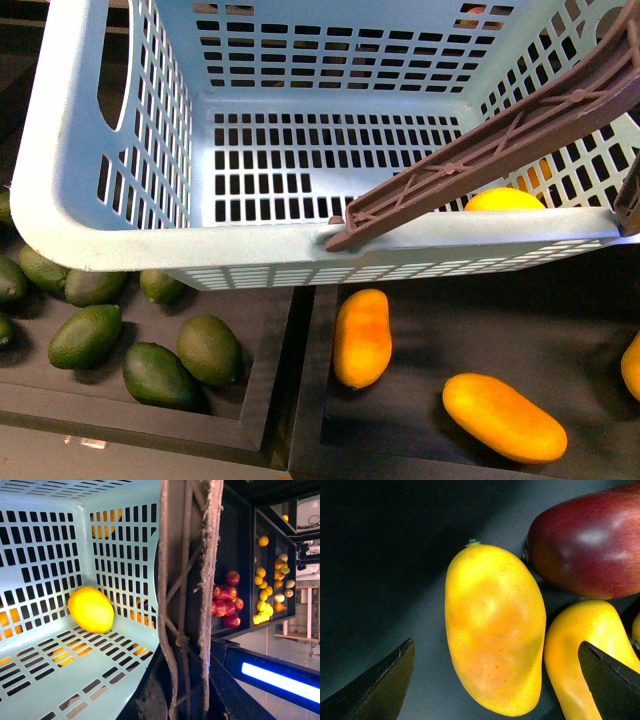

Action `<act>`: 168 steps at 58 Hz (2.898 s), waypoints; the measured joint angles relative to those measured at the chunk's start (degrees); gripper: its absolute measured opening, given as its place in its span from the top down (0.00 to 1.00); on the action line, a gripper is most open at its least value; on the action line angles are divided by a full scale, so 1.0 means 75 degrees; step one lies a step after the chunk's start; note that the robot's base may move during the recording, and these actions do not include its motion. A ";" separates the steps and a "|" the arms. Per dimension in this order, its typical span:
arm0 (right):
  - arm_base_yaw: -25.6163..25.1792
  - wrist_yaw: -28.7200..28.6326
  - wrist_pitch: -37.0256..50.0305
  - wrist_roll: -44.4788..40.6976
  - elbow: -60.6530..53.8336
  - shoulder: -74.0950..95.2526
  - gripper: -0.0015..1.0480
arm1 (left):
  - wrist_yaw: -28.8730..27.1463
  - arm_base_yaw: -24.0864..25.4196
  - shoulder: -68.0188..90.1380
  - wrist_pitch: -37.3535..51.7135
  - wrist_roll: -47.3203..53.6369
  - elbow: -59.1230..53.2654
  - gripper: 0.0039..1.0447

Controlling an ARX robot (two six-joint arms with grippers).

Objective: Pick lemon and mango into basket

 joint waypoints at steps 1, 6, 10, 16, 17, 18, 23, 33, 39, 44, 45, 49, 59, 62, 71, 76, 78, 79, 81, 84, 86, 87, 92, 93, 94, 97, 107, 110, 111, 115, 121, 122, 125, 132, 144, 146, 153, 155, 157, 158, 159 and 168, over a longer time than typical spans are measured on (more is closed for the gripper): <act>0.0000 0.0003 -0.0017 0.0023 0.0052 0.0058 0.08 | 0.0000 0.0000 0.0000 0.0000 0.0000 0.0000 0.92; 0.0023 0.0006 -0.0117 0.0085 0.0344 0.0329 0.08 | 0.0006 0.0000 0.0000 0.0000 0.0000 0.0000 0.92; 0.0032 0.0003 -0.0178 0.0117 0.0519 0.0484 0.08 | 0.0026 0.0000 0.0000 0.0000 0.0000 0.0000 0.92; 0.0035 0.0009 -0.0274 0.0166 0.0734 0.0694 0.08 | 0.0038 0.0000 0.0000 0.0000 -0.0003 0.0000 0.92; 0.0035 0.0015 -0.0289 0.0178 0.0787 0.0743 0.08 | 0.0038 0.0000 0.0000 0.0000 -0.0003 0.0000 0.92; 0.0035 0.0017 -0.0297 0.0192 0.0810 0.0769 0.08 | 0.0038 0.0000 0.0000 0.0000 -0.0003 0.0000 0.92; 0.0035 0.0038 -0.0341 0.0230 0.0991 0.0947 0.08 | 0.0032 0.0000 0.0000 0.0000 -0.0003 0.0000 0.92; 0.0035 0.0044 -0.0396 0.0259 0.1268 0.1221 0.08 | 0.0015 0.0000 0.0000 0.0000 0.0000 0.0000 0.92; 0.0035 0.0090 -0.0425 0.0271 0.1396 0.1341 0.12 | 0.0009 0.0000 0.0000 0.0000 0.0000 0.0000 0.92; 0.0035 0.0178 -0.0466 0.0274 0.1475 0.1437 0.23 | 0.0009 0.0000 0.0000 0.0000 0.0000 0.0000 0.92; 0.0035 0.0192 -0.0463 0.0277 0.1483 0.1451 0.26 | 0.0012 0.0000 0.0000 0.0000 0.0000 0.0000 0.92; 0.0032 0.0198 -0.0443 0.0277 0.1486 0.1451 0.32 | 0.0015 0.0000 0.0000 0.0000 0.0000 0.0000 0.92; -0.0047 0.0038 -0.0286 0.0227 0.1387 0.1338 0.36 | 0.0035 0.0000 0.0000 0.0000 -0.0003 0.0000 0.92; -0.0122 -0.0047 -0.0227 0.0134 0.1323 0.1186 0.36 | 0.0032 0.0000 0.0000 0.0000 -0.0003 0.0000 0.92; -0.0519 -0.0504 0.0020 -0.0201 0.1113 0.0289 0.36 | 0.0015 0.0000 0.0000 0.0000 0.0000 0.0000 0.92; -0.0758 -0.0906 0.0312 -0.0466 0.0991 -0.0367 0.37 | 0.0006 0.0000 0.0000 0.0000 0.0000 0.0000 0.92; -0.0854 -0.1067 0.0423 -0.0589 0.0944 -0.0667 0.37 | 0.0006 0.0000 0.0000 0.0000 0.0000 0.0000 0.92; -0.0883 -0.1157 0.0460 -0.0644 0.0930 -0.0766 0.37 | 0.0006 0.0000 0.0000 0.0000 0.0000 0.0000 0.92; -0.0970 -0.1361 0.0577 -0.0752 0.0877 -0.1084 0.37 | 0.0012 0.0000 0.0000 0.0000 -0.0003 0.0000 0.92; -0.1072 -0.1620 0.0679 -0.0860 0.0813 -0.1512 0.37 | 0.0015 0.0000 0.0000 0.0000 -0.0003 0.0000 0.92; -0.1131 -0.1795 0.0717 -0.0959 0.0772 -0.1833 0.37 | 0.0017 0.0000 0.0000 0.0000 -0.0003 0.0000 0.92; -0.1160 -0.1897 0.0737 -0.0997 0.0749 -0.2046 0.37 | 0.0020 0.0000 0.0003 0.0000 -0.0003 0.0000 0.92; -0.1198 -0.2253 0.0796 -0.1134 0.0667 -0.2786 0.37 | 0.0029 0.0000 0.0000 0.0000 -0.0003 0.0000 0.92; -0.1198 -0.2296 0.0796 -0.1151 0.0662 -0.2888 0.37 | 0.0029 0.0000 0.0000 0.0000 -0.0003 0.0000 0.92; -0.1195 -0.2343 0.0793 -0.1172 0.0656 -0.2987 0.37 | 0.0029 0.0000 0.0000 0.0000 -0.0003 0.0000 0.92; -0.1131 -0.2550 0.0752 -0.1288 0.0621 -0.3485 0.37 | 0.0029 0.0000 0.0000 0.0000 -0.0003 0.0000 0.92; -0.0501 -0.2917 0.0542 -0.1445 0.0548 -0.4876 0.37 | 0.0023 0.0000 0.0000 0.0000 -0.0003 0.0000 0.92; -0.0105 -0.2923 0.0487 -0.1448 0.0507 -0.5281 0.37 | 0.0020 0.0000 0.0000 0.0000 -0.0003 0.0000 0.92; 0.0026 -0.2923 0.0469 -0.1457 0.0484 -0.5386 0.37 | 0.0017 0.0000 0.0000 0.0000 -0.0003 0.0000 0.92; 0.0449 -0.2917 0.0443 -0.1472 0.0396 -0.5654 0.37 | 0.0012 0.0000 0.0000 0.0000 -0.0003 0.0000 0.92; 0.1110 -0.2911 0.0452 -0.1463 0.0306 -0.5890 0.37 | 0.0023 0.0000 0.0000 0.0000 0.0000 0.0000 0.92; 0.1186 -0.2906 0.0452 -0.1463 0.0300 -0.5904 0.37 | 0.0026 0.0000 0.0000 0.0000 0.0000 0.0000 0.92; 0.1530 -0.2888 0.0458 -0.1460 0.0289 -0.5971 0.37 | 0.0032 0.0000 0.0000 0.0000 -0.0003 0.0000 0.92; 0.2282 -0.2830 0.0516 -0.1387 0.0283 -0.6038 0.37 | 0.0026 0.0000 0.0000 0.0000 -0.0003 0.0000 0.92; 0.3008 -0.2617 0.0565 -0.1352 0.0262 -0.5942 0.37 | 0.0020 0.0000 0.0000 0.0000 -0.0003 0.0000 0.92; 0.3063 -0.2588 0.0565 -0.1346 0.0239 -0.5910 0.37 | 0.0020 0.0000 0.0000 0.0000 -0.0003 0.0000 0.92; 0.3179 -0.2524 0.0560 -0.1317 0.0119 -0.5794 0.37 | 0.0020 0.0000 0.0000 0.0000 0.0000 0.0000 0.92; 0.3194 -0.2489 0.0548 -0.1317 0.0085 -0.5782 0.33 | 0.0020 0.0000 0.0000 0.0000 0.0000 0.0000 0.92; 0.3206 -0.2477 0.0542 -0.1303 0.0052 -0.5776 0.28 | 0.0023 0.0000 0.0000 0.0000 -0.0003 0.0000 0.92; 0.3212 -0.2474 0.0536 -0.1294 0.0038 -0.5776 0.24 | 0.0026 0.0000 0.0000 0.0000 -0.0003 0.0000 0.92; 0.3212 -0.2463 0.0530 -0.1294 0.0035 -0.5776 0.23 | 0.0026 0.0000 0.0000 0.0000 -0.0003 0.0000 0.92; 0.3144 -0.2221 0.0469 -0.1256 -0.0020 -0.5913 0.07 | 0.0026 0.0000 0.0000 0.0000 0.0000 0.0000 0.92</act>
